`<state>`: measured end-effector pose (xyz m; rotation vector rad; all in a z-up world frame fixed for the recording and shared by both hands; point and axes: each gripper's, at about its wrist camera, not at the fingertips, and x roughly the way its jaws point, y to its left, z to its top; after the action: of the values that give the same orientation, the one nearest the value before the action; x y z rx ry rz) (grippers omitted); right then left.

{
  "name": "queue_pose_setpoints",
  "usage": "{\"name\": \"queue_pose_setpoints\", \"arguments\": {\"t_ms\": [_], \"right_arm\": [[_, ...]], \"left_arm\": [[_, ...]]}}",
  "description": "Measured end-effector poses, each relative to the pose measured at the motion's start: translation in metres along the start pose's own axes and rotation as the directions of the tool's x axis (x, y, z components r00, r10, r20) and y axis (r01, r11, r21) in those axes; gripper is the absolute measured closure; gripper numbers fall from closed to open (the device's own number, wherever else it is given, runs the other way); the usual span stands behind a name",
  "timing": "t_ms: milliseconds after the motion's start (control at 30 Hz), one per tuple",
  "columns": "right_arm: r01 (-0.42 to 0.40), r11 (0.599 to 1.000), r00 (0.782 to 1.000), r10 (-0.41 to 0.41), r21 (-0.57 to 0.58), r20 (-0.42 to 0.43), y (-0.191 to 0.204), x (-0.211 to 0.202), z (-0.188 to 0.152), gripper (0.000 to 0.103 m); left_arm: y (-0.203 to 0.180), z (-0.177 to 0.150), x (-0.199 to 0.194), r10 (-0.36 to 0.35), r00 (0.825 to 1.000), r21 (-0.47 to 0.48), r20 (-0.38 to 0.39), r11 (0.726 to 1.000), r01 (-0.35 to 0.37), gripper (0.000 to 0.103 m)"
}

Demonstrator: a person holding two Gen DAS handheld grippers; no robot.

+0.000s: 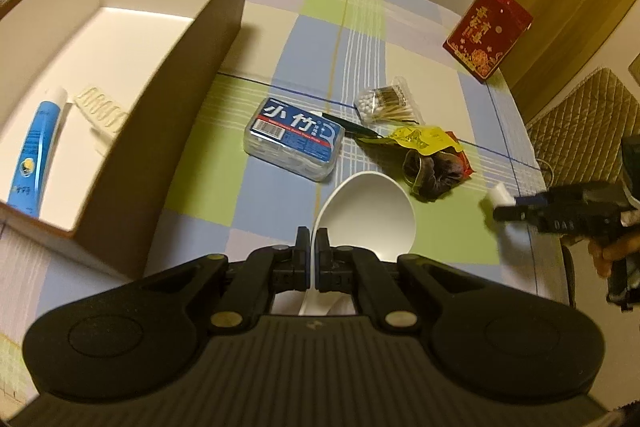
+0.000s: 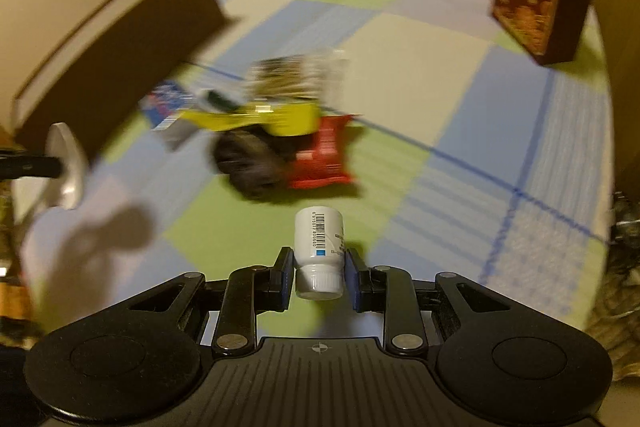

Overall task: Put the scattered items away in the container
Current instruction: 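Carry spoon and bottle into the box and open both tools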

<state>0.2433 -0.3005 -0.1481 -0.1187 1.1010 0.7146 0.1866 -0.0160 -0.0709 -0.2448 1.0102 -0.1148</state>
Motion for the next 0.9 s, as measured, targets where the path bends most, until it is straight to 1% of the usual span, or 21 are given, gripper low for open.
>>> {"name": "queue_pose_setpoints", "arguments": {"t_ms": [167,400,500,600,733,900], "right_arm": [[-0.114,0.993,0.993,0.113,-0.036,-0.014,0.045,0.004,-0.001,0.074],[-0.198,0.973,0.980,0.197,-0.119,-0.019,0.097,0.015,0.015,0.074],[-0.230,0.961,0.973,0.232,-0.152,0.001,0.119,0.017,0.030,0.074],[-0.272,0.944,0.958,0.284,-0.187,0.038,0.143,0.015,0.052,0.074],[-0.315,0.920,0.936,0.341,-0.236,0.082,0.174,0.014,0.081,0.074],[-0.317,0.901,0.920,0.368,-0.296,0.133,0.207,0.019,0.119,0.074]], "left_arm": [[0.007,-0.001,-0.019,-0.001,1.000,-0.018,0.030,1.000,0.001,0.103],[0.024,0.000,-0.060,-0.002,0.995,-0.037,0.099,0.999,0.006,0.103],[0.036,0.005,-0.078,0.008,0.991,-0.042,0.132,0.999,-0.002,0.103],[0.050,0.014,-0.095,0.007,0.986,-0.055,0.169,0.998,0.003,0.103],[0.068,0.030,-0.113,0.020,0.974,-0.048,0.223,0.999,-0.010,0.103],[0.095,0.054,-0.130,0.021,0.956,-0.047,0.292,0.999,-0.007,0.103]]}}
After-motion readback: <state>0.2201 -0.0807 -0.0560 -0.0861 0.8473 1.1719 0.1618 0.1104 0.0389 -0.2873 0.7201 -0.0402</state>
